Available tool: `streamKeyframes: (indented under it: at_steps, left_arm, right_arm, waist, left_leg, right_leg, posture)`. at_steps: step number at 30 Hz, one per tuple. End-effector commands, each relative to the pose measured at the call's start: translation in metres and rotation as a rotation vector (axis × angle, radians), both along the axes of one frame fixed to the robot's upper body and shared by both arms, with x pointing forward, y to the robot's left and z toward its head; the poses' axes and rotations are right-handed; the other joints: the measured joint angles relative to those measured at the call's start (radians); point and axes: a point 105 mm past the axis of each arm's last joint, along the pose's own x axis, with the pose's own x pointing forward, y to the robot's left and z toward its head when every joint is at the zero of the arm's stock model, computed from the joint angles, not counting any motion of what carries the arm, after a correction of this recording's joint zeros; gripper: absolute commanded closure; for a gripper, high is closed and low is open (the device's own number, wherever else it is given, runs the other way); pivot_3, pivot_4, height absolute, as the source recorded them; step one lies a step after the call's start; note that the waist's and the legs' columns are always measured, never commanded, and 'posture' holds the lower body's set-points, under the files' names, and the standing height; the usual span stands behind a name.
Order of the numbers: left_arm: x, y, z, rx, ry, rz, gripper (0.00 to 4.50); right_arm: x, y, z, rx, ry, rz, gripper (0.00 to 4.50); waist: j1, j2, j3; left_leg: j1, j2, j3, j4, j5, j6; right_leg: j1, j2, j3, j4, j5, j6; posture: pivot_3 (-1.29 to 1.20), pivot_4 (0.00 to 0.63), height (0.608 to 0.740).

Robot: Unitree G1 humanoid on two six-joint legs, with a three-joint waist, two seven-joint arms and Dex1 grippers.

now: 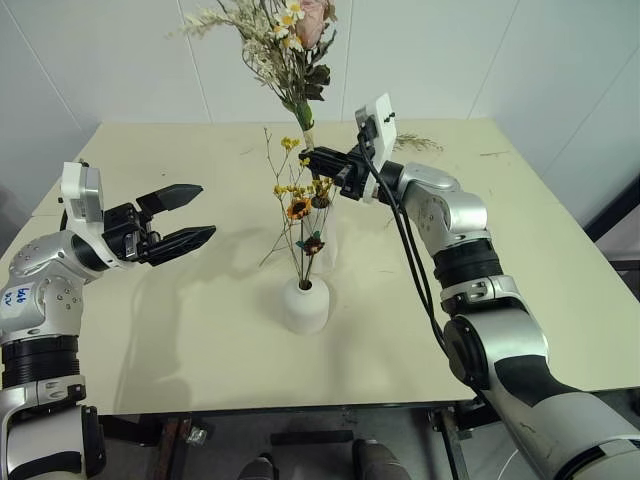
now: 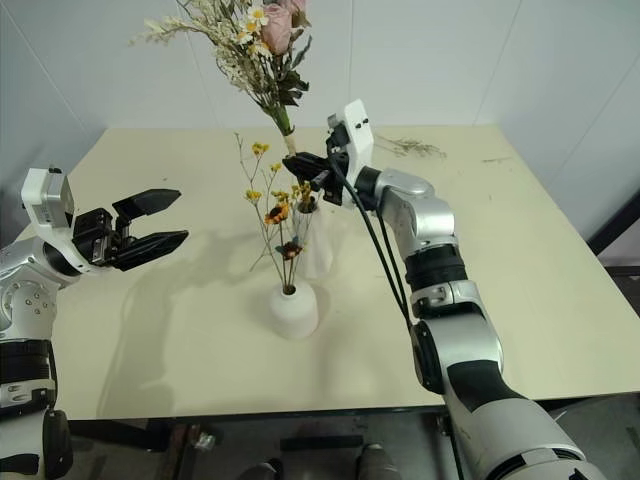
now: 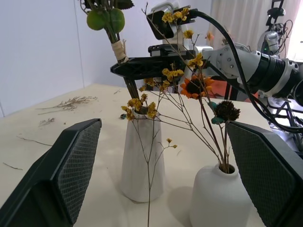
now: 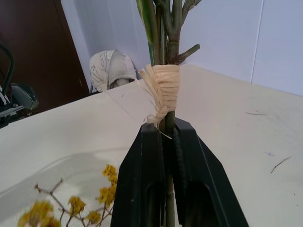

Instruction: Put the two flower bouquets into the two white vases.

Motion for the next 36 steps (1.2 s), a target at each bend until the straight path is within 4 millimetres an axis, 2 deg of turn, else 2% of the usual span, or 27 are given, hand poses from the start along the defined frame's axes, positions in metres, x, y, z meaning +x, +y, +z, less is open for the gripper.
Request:
streamKeyframes:
  at_steps: [1,18,23,36]
  left_arm:
    - [-0.002,0.000,0.011,0.003,-0.041,-0.006,0.00]
    - [-0.001,0.000,0.013,0.007,-0.043,-0.007,0.00]
    - [0.000,0.000,0.013,0.007,-0.045,-0.009,0.00]
    - [-0.002,0.001,0.014,0.008,-0.050,-0.009,0.00]
  right_arm:
    - [-0.008,-0.004,0.020,0.042,-0.079,0.004,4.48]
    - [-0.017,0.000,-0.002,0.138,-0.085,0.033,4.48]
    - [-0.016,0.001,-0.002,0.150,-0.082,0.025,4.48]
    - [-0.010,-0.005,-0.022,0.128,-0.064,0.001,4.48]
  waist:
    - [0.000,0.000,0.000]
    - [0.001,0.000,0.000]
    - [0.001,0.000,0.000]
    - [0.000,0.000,0.000]
  left_leg:
    - [0.000,0.000,0.000,0.000,0.000,0.000]
    - [0.000,0.000,0.000,0.000,0.001,0.000]
    - [0.000,0.000,0.000,0.000,0.001,0.000]
    - [0.000,0.000,0.000,0.000,0.001,0.000]
  right_leg:
    - [0.000,0.000,0.000,0.000,0.000,0.000]
    - [0.000,0.000,0.000,0.001,0.000,0.000]
    - [0.000,0.000,0.000,0.001,0.000,0.000]
    - [0.000,0.000,0.000,0.001,0.000,0.000]
  posture:
    - [0.00,0.150,0.740]
    - [0.00,0.150,0.740]
    - [0.00,0.150,0.740]
    - [0.00,0.150,0.740]
